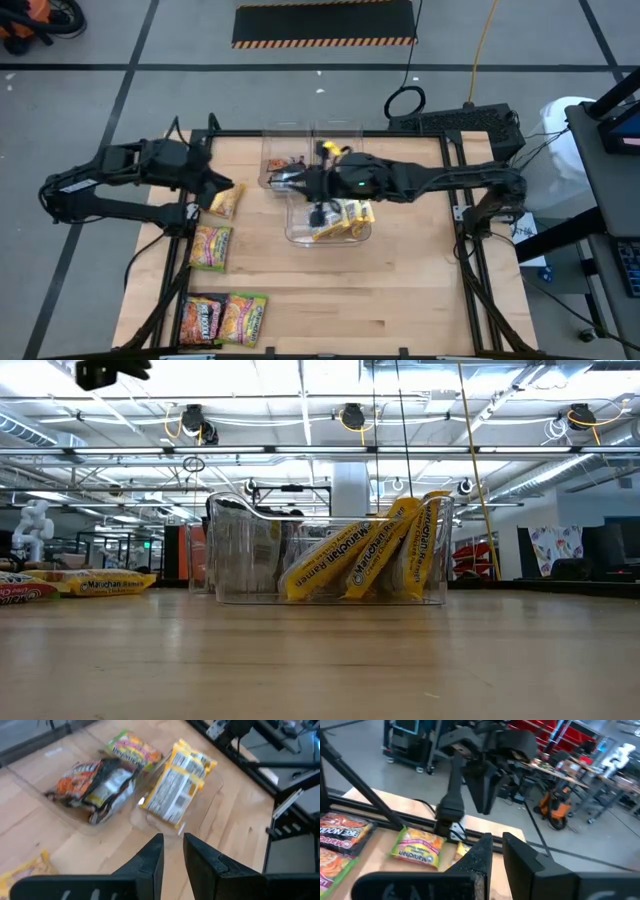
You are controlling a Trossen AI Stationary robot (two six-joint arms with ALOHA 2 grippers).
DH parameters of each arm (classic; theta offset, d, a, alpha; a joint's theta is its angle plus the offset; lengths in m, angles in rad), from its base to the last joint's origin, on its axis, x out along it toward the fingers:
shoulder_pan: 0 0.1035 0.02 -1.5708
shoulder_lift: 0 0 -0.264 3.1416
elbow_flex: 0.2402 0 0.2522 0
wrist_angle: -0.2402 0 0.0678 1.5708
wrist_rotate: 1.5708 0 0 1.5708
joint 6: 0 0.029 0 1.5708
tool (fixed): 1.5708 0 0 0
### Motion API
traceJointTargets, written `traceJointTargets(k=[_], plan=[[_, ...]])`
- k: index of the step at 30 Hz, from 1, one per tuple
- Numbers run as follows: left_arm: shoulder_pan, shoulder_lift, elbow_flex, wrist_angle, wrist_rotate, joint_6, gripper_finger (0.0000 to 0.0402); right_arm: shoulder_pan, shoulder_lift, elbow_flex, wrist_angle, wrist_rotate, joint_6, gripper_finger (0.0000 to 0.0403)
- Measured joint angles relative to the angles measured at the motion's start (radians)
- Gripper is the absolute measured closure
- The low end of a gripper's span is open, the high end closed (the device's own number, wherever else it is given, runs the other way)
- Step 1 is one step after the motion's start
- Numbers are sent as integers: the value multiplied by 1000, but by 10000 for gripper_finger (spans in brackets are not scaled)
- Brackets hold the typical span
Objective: Sort Maruchan noodles
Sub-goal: Put the green noodle pack into the top right transparent bin
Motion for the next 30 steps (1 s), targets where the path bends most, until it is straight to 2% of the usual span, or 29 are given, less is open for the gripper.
traceJointTargets(k=[4, 8, 15, 23, 30], plan=[[-20, -31, 0, -64, -1, -16, 323, 0, 121, 121, -4, -70, -8, 362], [-32, -62, 0, -128, -1, -19, 323, 8, 213, 207, -3, -156, 70, 362], [-32, -104, 0, -209, -1, 3, 323, 47, 291, 220, 17, -237, 194, 362], [-32, -152, 0, -272, -1, 9, 323, 98, 381, 221, 326, -311, 338, 362], [-32, -184, 0, -276, 0, 27, 323, 114, 435, 221, 325, -314, 527, 362]])
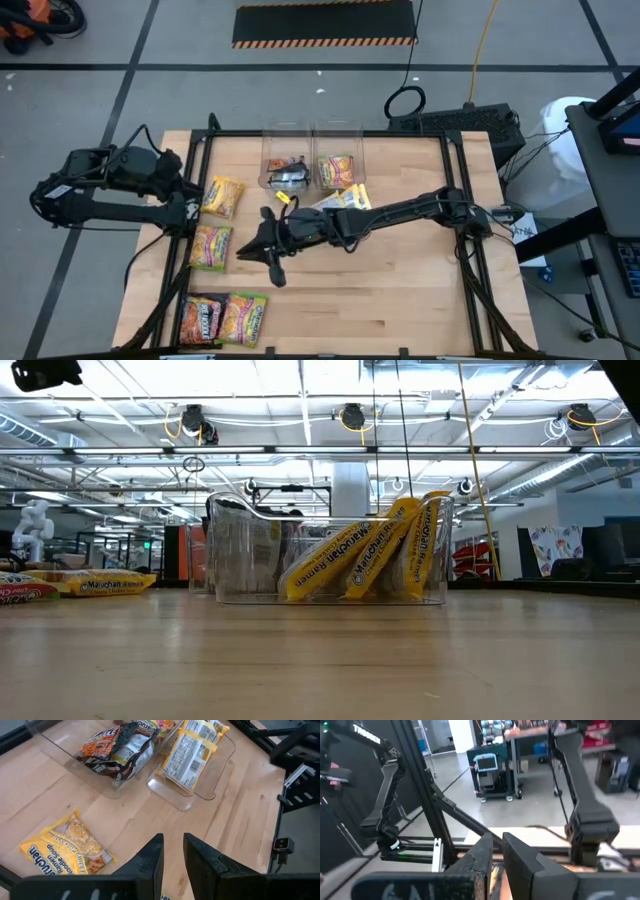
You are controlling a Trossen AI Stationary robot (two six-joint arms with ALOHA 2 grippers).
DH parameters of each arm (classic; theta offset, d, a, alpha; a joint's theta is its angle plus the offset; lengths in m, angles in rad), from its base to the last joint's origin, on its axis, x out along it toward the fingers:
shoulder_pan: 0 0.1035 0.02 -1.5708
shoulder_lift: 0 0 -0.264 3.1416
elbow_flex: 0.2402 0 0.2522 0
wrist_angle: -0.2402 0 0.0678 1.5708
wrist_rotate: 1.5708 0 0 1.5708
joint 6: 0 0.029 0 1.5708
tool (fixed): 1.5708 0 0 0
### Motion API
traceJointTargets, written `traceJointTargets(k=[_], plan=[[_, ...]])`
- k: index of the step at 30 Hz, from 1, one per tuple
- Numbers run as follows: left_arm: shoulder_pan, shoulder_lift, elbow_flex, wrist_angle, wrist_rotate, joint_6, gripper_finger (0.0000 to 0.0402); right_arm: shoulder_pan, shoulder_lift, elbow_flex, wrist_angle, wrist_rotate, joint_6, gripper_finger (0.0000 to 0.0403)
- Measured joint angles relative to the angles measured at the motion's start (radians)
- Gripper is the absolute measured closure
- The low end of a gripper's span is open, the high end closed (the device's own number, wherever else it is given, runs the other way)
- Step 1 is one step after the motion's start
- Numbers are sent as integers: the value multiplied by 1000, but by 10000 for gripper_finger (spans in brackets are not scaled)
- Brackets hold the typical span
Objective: Sort Maruchan noodles
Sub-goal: Put the green noodle pack into the top right transparent bin
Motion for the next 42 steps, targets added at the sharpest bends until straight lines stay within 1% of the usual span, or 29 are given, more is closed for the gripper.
traceJointTargets(k=[3, 6, 10, 11, 13, 17, 19, 21, 25, 28, 37, 42], plan=[[0, -9, 0, -12, 7, 15, 323, 10, 0, 0, -44, 0, 40, 362], [0, -12, 0, -26, 9, 32, 323, 24, 0, 0, -134, -3, 73, 362], [0, -17, 0, -57, 27, 38, 323, 40, 1, 0, -238, -77, 169, 362], [0, -16, 0, -60, 27, 44, 323, 43, 1, -2, -260, -80, 193, 362], [0, -15, 0, -72, 30, 51, 323, 48, 0, -20, -275, -79, 242, 362], [0, -15, 0, -76, 30, 63, 323, 51, 1, -67, -281, -78, 394, 362], [0, -16, 0, -77, 30, 66, 323, 52, 0, -100, -261, -78, 445, 362], [0, -16, 0, -81, 30, 71, 323, 52, 0, -140, -203, -79, 509, 359], [0, -16, 0, -82, 30, 73, 323, 57, 2, -224, 18, -78, 622, 348], [0, -16, 0, -101, 30, 82, 323, 70, 0, -272, 116, -77, 688, 336], [0, -16, 0, -129, 30, 92, 323, 141, 1, -282, 140, -75, 718, 304], [0, -15, 0, -129, 30, 92, 323, 160, 15, -281, 95, 11, 714, 303]])
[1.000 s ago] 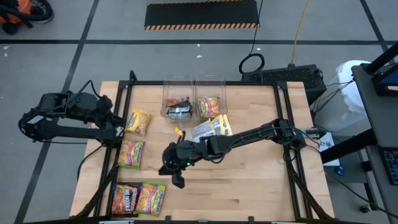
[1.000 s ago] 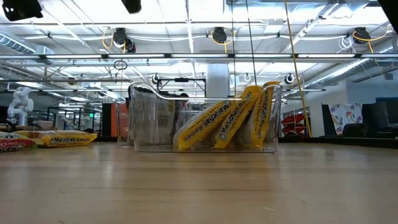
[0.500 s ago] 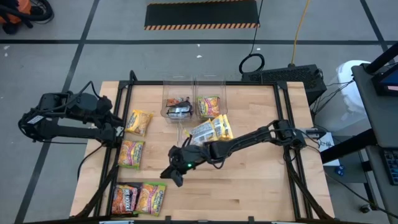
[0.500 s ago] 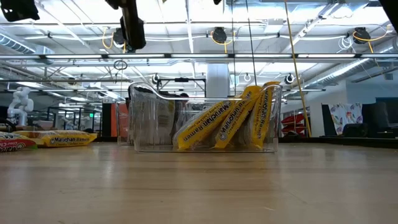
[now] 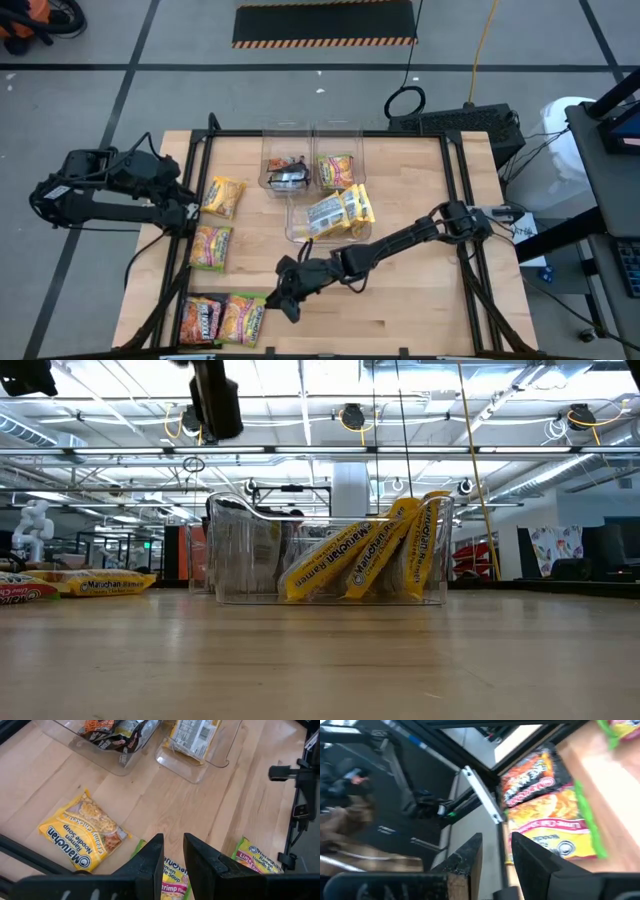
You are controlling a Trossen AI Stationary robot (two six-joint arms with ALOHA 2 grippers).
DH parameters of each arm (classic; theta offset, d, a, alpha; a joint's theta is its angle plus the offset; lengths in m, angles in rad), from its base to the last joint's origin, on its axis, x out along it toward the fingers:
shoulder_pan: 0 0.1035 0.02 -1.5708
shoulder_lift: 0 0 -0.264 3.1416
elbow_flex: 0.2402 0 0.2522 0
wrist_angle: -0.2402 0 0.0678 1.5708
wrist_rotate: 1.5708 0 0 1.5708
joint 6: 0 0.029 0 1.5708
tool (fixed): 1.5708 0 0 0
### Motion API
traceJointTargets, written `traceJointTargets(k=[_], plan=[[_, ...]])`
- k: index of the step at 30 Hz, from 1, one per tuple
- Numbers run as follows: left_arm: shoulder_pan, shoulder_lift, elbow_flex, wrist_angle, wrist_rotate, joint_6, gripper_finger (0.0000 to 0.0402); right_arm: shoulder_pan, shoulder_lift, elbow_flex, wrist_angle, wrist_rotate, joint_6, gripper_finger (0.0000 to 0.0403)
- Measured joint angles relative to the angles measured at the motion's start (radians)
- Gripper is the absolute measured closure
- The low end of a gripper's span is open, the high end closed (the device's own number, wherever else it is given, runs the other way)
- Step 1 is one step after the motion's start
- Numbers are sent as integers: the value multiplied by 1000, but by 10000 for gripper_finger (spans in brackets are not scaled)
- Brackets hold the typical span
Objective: Sort Maruchan noodles
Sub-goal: Put the green noodle pack into the top right transparent bin
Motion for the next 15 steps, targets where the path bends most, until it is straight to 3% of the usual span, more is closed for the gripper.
traceJointTargets(k=[9, 15], plan=[[0, 0, 0, -2, 9, 1, 323, 24, 95, 0, 37, 47, -124, 304], [0, 0, 0, -2, 15, 2, 323, 37, 144, 0, 46, 47, -96, 305]])
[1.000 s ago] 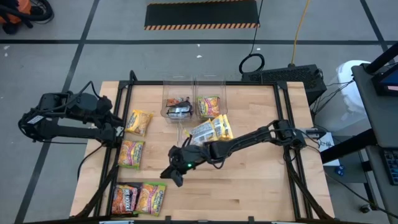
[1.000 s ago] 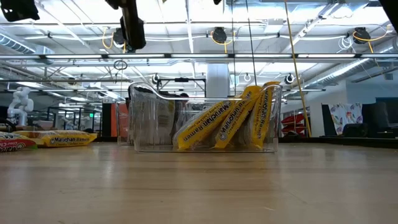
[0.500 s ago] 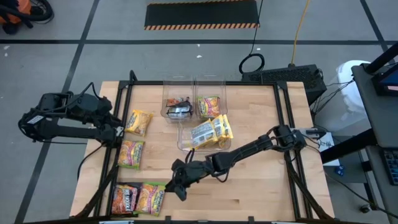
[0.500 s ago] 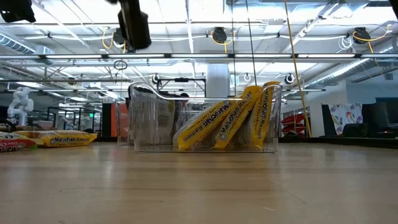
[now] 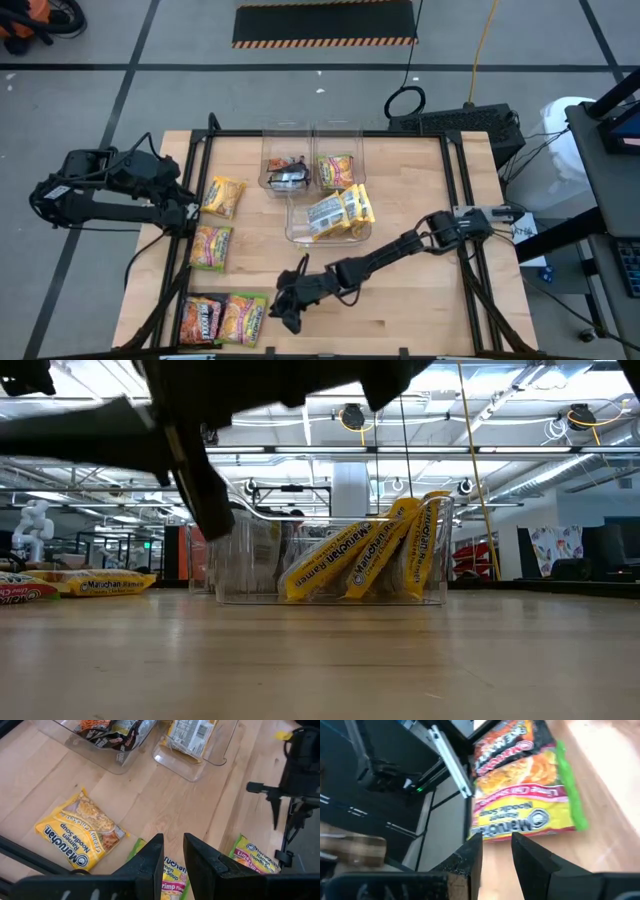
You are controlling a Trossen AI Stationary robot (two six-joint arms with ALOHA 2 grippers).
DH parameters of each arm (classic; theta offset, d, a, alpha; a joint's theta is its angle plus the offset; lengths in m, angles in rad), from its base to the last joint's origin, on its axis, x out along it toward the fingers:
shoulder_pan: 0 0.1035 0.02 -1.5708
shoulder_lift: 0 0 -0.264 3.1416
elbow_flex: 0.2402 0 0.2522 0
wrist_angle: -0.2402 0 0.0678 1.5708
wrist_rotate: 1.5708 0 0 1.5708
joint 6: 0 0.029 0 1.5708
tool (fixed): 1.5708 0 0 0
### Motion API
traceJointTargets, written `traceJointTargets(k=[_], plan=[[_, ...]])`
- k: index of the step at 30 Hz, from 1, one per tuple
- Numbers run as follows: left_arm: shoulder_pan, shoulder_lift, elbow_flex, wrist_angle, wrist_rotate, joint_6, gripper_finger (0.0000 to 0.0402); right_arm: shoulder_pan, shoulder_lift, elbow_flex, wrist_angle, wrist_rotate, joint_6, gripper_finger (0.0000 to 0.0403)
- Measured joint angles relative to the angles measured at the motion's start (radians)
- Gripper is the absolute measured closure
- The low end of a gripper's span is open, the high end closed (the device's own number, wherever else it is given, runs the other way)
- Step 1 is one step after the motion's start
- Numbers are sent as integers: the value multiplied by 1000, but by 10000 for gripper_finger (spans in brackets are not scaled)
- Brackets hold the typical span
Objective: Sort Maruchan noodles
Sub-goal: Put the green noodle pack into the top right transparent bin
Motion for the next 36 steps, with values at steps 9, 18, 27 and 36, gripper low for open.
traceJointTargets(k=[9, 18, 27, 36], plan=[[0, 0, 0, 0, 1, 2, 323, -5, 37, 0, 5, 81, 16, 305], [0, 0, 0, 0, 4, 3, 323, -10, 36, 0, 28, 159, 2, 305], [0, 0, 0, 0, 4, 26, 323, -1, 36, 0, 8, 159, -199, 305], [0, 0, 0, 0, 3, 29, 323, 19, 36, 0, -43, 159, -622, 305]])
